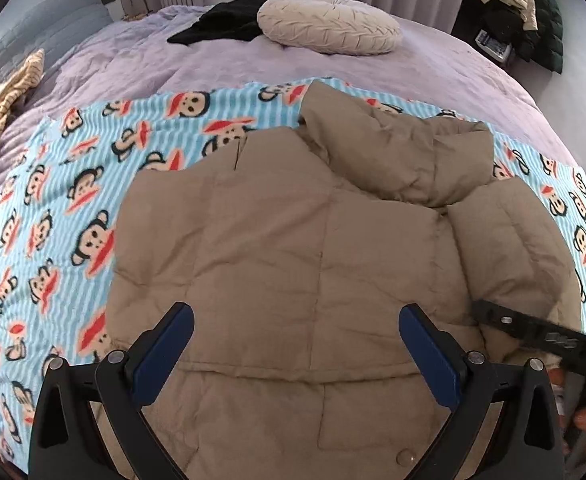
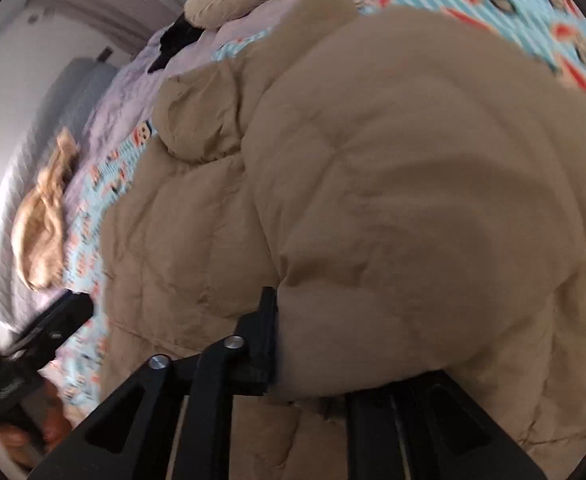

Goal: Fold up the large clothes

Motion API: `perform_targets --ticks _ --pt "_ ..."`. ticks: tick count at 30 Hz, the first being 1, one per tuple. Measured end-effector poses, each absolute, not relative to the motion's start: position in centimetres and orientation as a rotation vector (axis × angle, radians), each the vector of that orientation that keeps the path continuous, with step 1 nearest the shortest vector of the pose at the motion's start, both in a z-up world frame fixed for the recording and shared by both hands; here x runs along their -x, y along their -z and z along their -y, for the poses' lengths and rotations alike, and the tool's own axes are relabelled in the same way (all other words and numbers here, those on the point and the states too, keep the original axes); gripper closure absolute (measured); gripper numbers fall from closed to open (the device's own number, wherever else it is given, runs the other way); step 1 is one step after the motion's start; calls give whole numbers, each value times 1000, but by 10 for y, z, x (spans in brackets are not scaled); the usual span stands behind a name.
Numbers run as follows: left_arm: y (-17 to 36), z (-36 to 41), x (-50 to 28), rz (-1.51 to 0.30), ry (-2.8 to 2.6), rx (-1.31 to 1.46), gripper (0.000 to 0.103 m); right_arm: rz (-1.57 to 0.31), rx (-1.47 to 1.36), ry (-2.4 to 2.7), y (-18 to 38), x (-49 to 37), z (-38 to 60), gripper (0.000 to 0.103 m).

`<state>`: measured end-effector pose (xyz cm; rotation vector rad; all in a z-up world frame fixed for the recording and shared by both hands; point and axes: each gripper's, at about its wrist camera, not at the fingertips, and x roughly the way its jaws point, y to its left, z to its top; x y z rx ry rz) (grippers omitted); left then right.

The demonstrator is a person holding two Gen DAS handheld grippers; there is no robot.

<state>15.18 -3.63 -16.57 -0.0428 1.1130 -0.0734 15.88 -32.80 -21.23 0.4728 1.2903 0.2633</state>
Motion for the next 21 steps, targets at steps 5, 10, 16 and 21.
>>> perform_targets --ticks 5,10,16,21 --pt "173 34 -156 -1121 104 95 0 -1180 -647 -214 184 -126 367 34" --pt "169 25 -165 -1109 134 146 0 -1043 -881 -8 179 -113 415 62" --pt "157 -4 -169 -1085 286 346 0 -999 -841 -155 159 -145 375 93" --pt "153 -27 -170 -1080 437 562 0 -1162 -595 -388 159 -157 269 85"
